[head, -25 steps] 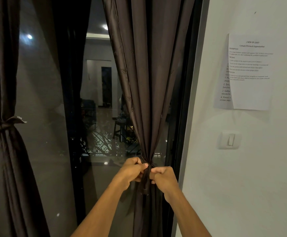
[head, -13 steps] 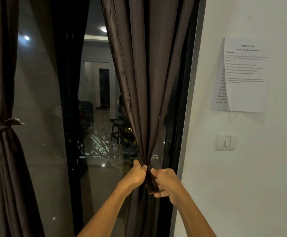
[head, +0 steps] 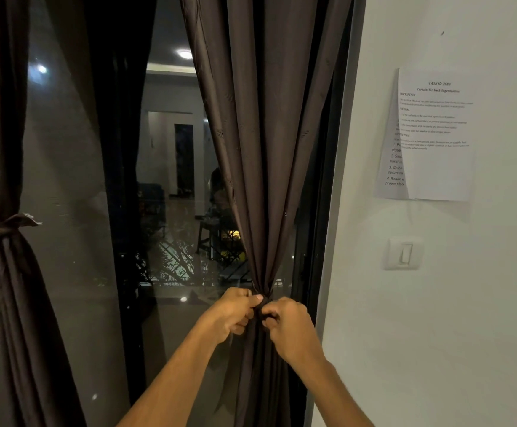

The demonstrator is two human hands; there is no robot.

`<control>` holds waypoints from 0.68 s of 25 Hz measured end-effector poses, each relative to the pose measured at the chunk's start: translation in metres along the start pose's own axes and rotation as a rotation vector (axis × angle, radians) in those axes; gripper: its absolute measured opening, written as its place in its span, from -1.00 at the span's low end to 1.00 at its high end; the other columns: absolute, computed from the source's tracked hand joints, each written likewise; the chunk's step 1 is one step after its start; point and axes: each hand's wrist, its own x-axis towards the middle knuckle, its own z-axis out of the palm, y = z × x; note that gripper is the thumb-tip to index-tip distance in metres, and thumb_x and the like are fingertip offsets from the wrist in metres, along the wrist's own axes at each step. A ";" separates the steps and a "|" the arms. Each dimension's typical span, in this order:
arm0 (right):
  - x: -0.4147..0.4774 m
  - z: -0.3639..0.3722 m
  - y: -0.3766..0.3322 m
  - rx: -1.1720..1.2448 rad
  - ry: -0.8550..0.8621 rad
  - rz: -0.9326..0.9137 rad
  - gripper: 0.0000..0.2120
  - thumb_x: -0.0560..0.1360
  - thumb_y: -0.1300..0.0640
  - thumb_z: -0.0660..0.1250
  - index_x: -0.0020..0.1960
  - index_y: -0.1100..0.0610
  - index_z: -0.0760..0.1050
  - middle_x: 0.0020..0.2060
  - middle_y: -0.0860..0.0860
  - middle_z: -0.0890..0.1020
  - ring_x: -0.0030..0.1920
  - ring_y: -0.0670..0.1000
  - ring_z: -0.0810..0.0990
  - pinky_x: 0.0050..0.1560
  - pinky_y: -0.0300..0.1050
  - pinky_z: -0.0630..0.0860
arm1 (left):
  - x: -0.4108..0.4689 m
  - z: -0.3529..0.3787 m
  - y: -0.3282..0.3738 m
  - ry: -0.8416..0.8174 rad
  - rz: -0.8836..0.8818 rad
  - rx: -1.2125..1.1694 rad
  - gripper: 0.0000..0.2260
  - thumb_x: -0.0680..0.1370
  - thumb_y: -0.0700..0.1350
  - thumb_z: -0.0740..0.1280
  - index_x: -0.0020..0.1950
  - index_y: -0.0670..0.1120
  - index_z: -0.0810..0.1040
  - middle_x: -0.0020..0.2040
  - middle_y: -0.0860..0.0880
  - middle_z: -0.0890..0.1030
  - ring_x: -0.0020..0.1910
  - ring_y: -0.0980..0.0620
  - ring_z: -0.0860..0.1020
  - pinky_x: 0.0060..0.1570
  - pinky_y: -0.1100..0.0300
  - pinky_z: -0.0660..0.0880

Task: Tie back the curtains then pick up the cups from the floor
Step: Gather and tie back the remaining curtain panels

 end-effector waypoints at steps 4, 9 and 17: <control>-0.004 0.009 -0.007 0.047 0.168 -0.032 -0.77 0.55 0.28 0.32 0.16 0.06 0.46 -0.11 -0.14 0.53 -0.09 -0.13 0.56 -0.09 -0.26 0.53 | -0.005 -0.006 0.001 -0.102 -0.033 -0.121 -0.78 0.63 -0.17 0.23 -0.22 -0.10 0.40 -0.50 0.04 0.32 -0.59 0.15 0.22 -0.62 0.31 0.12; -0.007 0.020 -0.005 -0.177 0.241 -0.123 -0.65 0.44 0.20 0.49 0.20 0.09 0.55 -0.09 -0.02 0.68 -0.18 -0.06 0.69 -0.29 -0.22 0.61 | -0.008 -0.014 0.001 -0.163 -0.065 -0.216 -0.78 0.63 -0.22 0.22 -0.23 -0.13 0.43 -0.45 -0.01 0.38 -0.52 0.10 0.30 -0.53 0.26 0.27; 0.003 0.009 0.004 -0.529 0.329 -0.254 -0.73 0.25 0.12 0.60 -0.10 0.08 0.61 -0.46 -0.04 0.57 -0.56 -0.04 0.53 -0.66 -0.22 0.34 | -0.007 -0.013 0.001 -0.137 -0.042 -0.100 -0.80 0.60 -0.20 0.28 -0.22 -0.17 0.49 -0.41 -0.07 0.48 -0.49 0.05 0.43 -0.46 0.21 0.43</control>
